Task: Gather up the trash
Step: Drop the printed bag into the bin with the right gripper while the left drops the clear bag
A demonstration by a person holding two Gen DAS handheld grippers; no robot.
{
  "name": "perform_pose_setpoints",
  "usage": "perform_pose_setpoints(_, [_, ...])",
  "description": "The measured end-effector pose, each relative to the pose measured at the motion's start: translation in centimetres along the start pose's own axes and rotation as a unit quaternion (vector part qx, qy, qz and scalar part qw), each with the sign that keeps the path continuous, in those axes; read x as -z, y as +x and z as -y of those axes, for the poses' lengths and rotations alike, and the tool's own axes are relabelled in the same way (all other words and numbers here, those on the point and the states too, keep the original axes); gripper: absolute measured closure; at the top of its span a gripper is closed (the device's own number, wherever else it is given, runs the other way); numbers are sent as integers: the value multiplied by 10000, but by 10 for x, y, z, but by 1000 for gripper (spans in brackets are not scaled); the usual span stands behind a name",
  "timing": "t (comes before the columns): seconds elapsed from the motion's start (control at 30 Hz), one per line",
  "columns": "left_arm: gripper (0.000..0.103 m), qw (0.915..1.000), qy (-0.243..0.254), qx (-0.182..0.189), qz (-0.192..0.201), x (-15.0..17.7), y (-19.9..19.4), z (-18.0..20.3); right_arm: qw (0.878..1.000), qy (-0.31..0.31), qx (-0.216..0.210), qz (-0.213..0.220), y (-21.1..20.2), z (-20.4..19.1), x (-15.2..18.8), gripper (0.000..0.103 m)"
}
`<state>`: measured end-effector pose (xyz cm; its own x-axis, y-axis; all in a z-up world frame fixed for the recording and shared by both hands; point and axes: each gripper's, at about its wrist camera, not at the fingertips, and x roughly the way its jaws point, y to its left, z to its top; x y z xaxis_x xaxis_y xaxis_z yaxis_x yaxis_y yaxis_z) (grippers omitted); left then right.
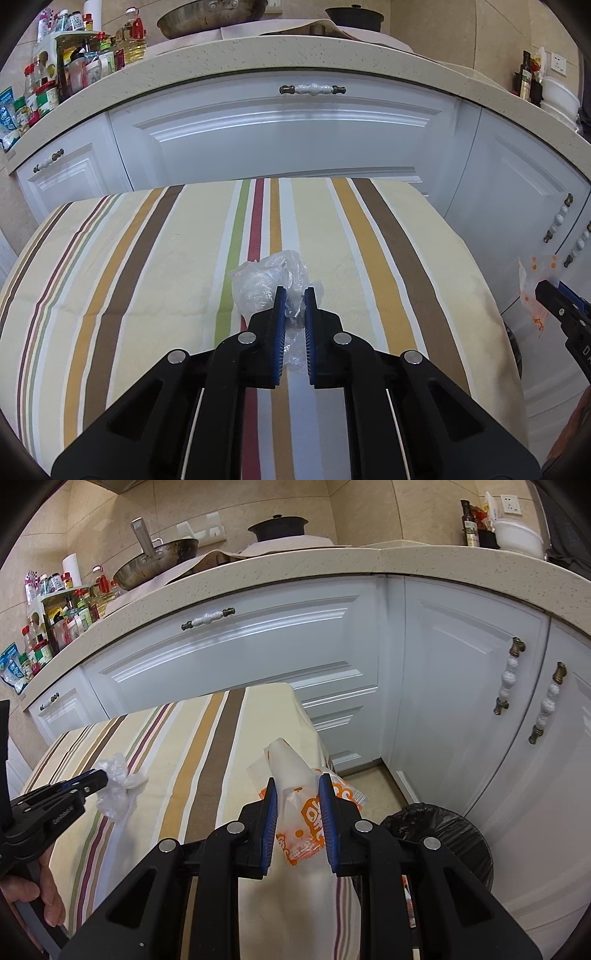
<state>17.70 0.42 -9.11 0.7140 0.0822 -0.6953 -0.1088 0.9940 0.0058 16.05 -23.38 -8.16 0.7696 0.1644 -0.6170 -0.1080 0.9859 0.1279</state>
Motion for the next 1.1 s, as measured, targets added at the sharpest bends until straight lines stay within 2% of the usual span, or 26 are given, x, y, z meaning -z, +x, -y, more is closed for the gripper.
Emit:
perform_pose_setpoints(0.17, [94, 9999, 65, 36, 94, 1, -18, 4, 9999, 27, 94, 64, -10, 8, 3, 80])
perform_pose_setpoints(0.37, [94, 9992, 217, 250, 229, 4, -42, 27, 9995, 116, 271, 143, -27, 25, 9, 80])
perform_pose_setpoints(0.57, [94, 9955, 531, 694, 372, 6, -62, 75, 9982, 239, 499, 219, -47, 49, 14, 80])
perform_pose_setpoints(0.77, [94, 9877, 924, 1171, 467, 12, -75, 141, 9955, 416, 793, 324, -65, 81, 21, 80])
perform_pose_setpoints(1.1, [94, 9757, 1417, 1587, 523, 20, -71, 225, 9905, 687, 1142, 327, -76, 129, 32, 80])
